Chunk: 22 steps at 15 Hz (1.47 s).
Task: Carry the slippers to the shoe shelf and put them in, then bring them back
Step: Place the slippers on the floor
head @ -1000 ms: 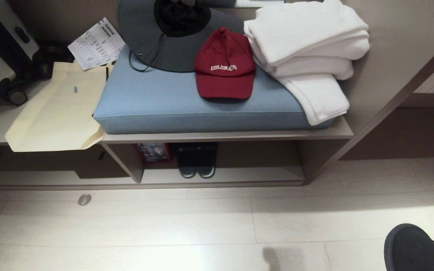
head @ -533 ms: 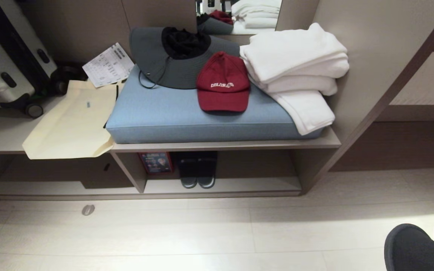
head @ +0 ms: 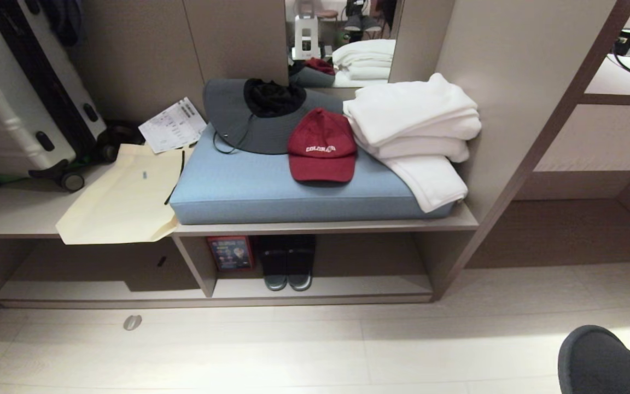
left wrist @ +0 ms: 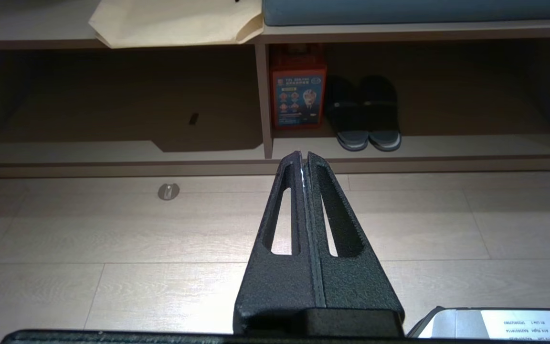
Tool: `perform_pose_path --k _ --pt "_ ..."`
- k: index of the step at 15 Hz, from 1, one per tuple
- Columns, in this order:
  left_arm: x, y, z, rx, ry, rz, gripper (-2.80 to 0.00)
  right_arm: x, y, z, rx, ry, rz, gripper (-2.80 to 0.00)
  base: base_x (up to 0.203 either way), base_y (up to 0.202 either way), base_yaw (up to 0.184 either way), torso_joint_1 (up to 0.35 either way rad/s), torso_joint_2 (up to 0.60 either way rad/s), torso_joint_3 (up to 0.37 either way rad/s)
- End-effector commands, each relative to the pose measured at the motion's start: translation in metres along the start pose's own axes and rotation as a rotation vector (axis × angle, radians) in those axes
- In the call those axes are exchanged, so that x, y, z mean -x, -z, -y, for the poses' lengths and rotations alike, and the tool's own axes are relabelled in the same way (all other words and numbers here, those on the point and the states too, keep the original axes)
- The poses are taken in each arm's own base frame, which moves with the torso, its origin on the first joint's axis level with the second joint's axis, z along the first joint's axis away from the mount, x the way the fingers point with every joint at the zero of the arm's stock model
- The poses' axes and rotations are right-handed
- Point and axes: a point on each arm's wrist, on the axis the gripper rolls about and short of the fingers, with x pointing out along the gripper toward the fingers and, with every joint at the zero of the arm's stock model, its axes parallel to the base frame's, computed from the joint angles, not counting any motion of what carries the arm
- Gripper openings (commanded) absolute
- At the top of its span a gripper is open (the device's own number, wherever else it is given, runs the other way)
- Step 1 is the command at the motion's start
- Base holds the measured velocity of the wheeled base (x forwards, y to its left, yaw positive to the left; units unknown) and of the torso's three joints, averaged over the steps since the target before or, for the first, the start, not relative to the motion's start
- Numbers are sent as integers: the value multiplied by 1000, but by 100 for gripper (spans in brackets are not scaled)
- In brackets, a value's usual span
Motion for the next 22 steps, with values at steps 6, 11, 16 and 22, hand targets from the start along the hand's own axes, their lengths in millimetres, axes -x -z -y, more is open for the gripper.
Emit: perform_pose_path --k 6,11,16,22 --pt "0 0 0 2 0 1 -280 0 0 0 1 0 0 -280 0 0 0 4 2 201" --pt "0 0 0 0 0 1 -280 0 0 0 1 0 0 -280 0 0 0 2 3 203" --pt "0 0 0 -3 0 1 -280 0 0 0 1 0 0 -280 0 0 0 3 2 81" --pt "0 0 0 0 0 -1 -280 0 0 0 1 0 0 -280 1 -68 3 0 0 1"
